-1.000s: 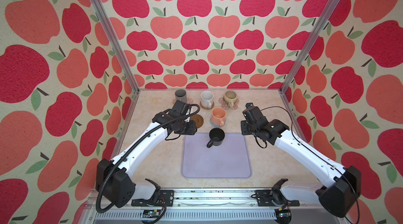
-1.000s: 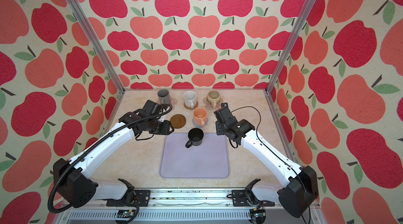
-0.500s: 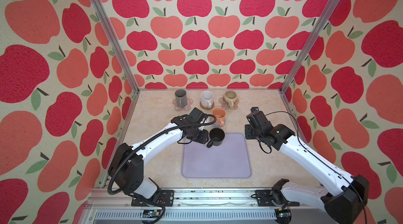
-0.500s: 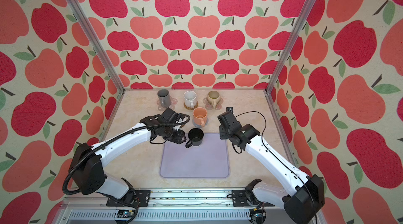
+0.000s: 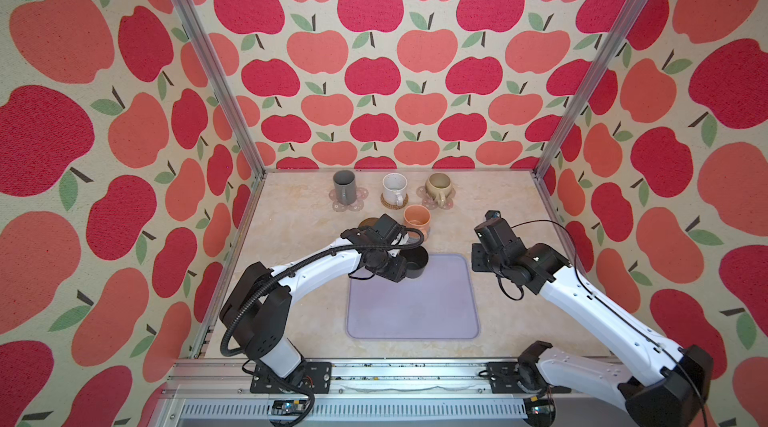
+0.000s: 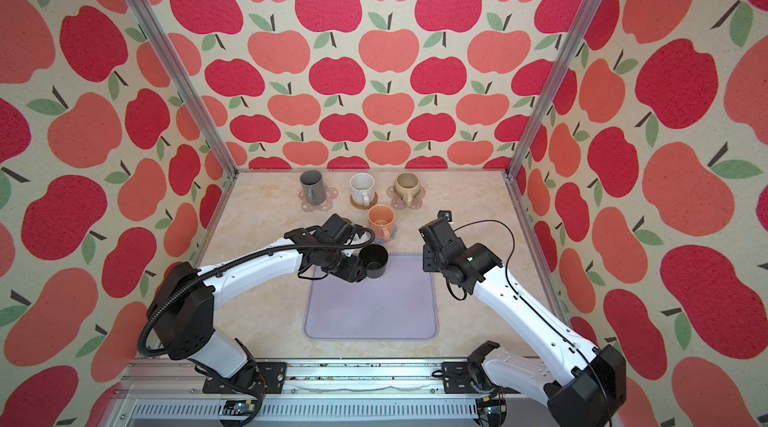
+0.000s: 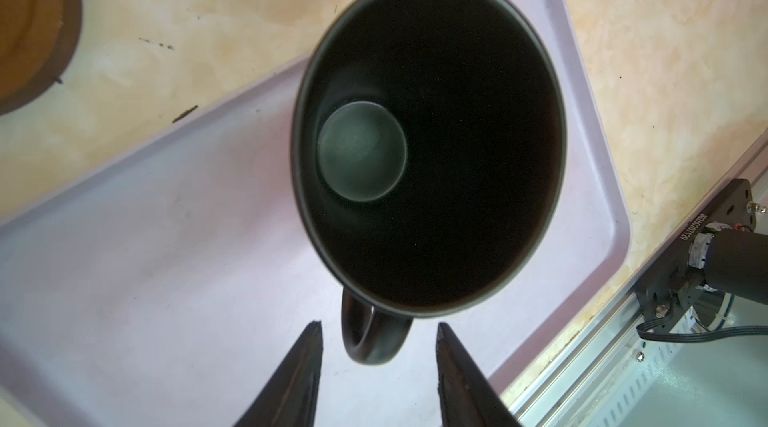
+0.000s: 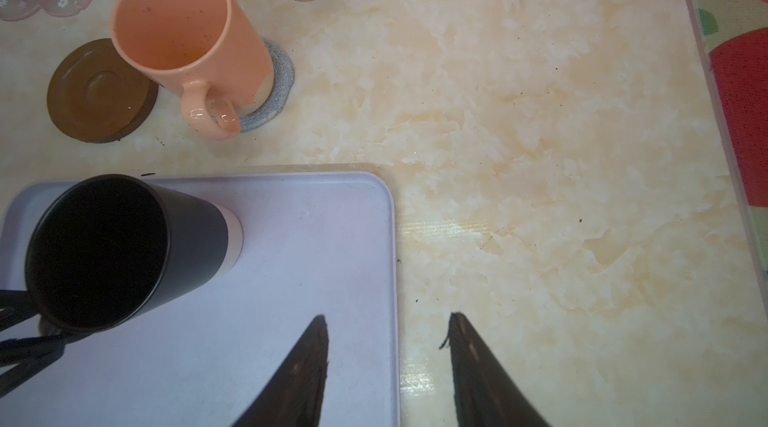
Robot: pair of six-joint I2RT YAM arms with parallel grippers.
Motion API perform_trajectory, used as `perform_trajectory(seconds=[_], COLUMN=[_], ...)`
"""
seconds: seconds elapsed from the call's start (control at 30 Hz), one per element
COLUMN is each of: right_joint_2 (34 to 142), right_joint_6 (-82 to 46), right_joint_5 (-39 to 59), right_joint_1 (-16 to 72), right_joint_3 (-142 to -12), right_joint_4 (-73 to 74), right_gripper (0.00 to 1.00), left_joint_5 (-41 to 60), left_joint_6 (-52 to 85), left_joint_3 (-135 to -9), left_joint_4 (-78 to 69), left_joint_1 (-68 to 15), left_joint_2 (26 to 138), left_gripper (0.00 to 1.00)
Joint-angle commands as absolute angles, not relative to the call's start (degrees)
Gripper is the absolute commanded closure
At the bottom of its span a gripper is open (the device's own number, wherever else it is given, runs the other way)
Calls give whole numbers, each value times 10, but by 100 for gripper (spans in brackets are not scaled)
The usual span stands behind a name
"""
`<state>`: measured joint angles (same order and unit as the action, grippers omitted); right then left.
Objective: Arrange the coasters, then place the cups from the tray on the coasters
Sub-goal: 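Move the left gripper over the black mug while the right gripper draws back, then lower the open left gripper down around the black mug's rim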
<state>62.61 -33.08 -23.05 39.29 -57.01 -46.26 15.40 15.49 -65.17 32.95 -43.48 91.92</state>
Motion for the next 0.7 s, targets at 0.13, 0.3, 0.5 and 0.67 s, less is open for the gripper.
perform_trajectory(seconds=[0.13,0.3,0.5,0.67], right_joint_2=[610,608,616,620], right_joint_6=[-356,-357,-358,-358], right_joint_5=[-228,-228,-214,-200], right_joint_1=[390,391,391,392], right_joint_3=[-560,-557,-555,-561], right_joint_4=[-484,-483,-485,-483], right_gripper=[50,50,50,51], left_joint_5=[122,102,71,60], left_joint_6=[152,167,176,183], left_joint_3=[-651,-649,-649,-643], left_joint_4=[304,298,293,287], left_joint_1=[-449,-459,-471,-477], left_joint_2=[943,949,954,957], left_gripper=[54,55,57,61])
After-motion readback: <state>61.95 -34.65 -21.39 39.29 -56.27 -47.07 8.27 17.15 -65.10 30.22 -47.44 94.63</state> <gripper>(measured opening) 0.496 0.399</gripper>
